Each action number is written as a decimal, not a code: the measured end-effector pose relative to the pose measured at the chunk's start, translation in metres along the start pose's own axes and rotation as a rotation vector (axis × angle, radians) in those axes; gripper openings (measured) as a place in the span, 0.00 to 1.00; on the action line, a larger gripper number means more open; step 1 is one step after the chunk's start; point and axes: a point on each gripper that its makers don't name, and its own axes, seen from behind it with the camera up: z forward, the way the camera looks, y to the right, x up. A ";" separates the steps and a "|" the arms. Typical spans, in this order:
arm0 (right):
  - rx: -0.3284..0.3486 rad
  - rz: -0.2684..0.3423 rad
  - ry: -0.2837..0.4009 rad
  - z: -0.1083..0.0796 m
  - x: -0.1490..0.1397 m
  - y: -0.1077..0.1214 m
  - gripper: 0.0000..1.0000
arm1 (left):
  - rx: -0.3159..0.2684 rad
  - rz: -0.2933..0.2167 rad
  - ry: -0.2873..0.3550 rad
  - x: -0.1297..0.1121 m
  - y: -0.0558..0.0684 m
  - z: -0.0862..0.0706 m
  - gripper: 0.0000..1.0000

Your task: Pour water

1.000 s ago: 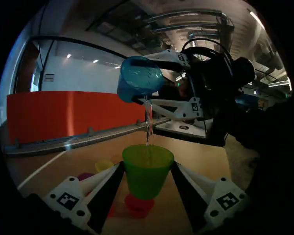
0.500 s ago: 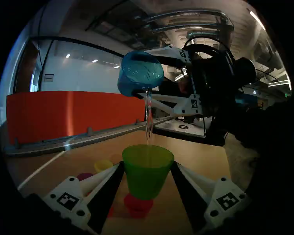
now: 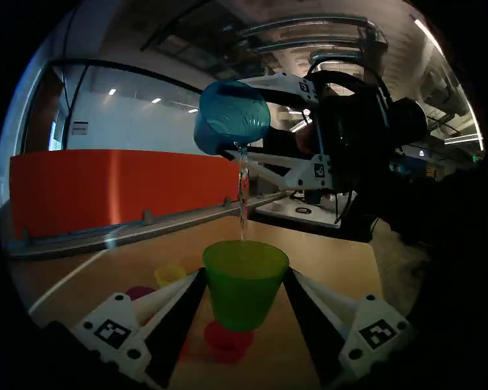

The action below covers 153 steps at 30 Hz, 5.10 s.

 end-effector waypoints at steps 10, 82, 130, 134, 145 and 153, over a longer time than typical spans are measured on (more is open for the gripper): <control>-0.003 -0.056 -0.006 0.003 0.004 0.005 0.89 | 0.000 -0.004 0.002 0.000 -0.002 -0.001 0.85; -0.086 -0.039 0.000 -0.006 0.016 0.036 0.89 | -0.002 -0.007 0.026 0.011 0.001 -0.002 0.85; 0.036 1.304 -0.026 -0.024 -0.009 -0.014 0.89 | 0.068 0.033 0.034 0.027 -0.012 -0.017 0.85; 0.037 1.298 -0.054 -0.032 -0.016 -0.021 0.89 | 0.087 0.029 0.028 0.026 -0.019 -0.023 0.85; 0.008 1.293 -0.109 -0.065 -0.038 -0.036 0.89 | 0.132 0.035 0.005 0.019 -0.033 -0.039 0.85; 0.007 1.305 -0.151 -0.081 -0.054 -0.054 0.89 | 0.136 0.045 -0.033 0.008 -0.034 -0.043 0.85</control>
